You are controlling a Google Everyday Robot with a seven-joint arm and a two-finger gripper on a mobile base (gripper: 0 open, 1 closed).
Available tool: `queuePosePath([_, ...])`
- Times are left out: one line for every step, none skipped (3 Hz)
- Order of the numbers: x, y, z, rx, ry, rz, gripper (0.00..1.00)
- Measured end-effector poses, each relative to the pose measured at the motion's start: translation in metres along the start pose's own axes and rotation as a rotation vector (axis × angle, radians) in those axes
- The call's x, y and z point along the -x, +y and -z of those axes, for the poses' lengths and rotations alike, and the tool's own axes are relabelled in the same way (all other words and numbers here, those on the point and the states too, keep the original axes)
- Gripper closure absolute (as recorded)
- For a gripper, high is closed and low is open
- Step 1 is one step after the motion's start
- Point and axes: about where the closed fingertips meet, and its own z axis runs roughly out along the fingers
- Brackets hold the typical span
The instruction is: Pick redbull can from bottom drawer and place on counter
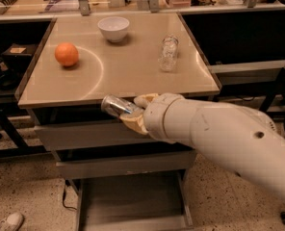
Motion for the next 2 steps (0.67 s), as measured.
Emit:
queuePosePath([0.0392,-0.0181,0.0164,-0.040,-0.025,0.060,1.00])
queuePosePath([0.0429,-0.0195,0.0175,-0.043,-0.029,0.062,1.00])
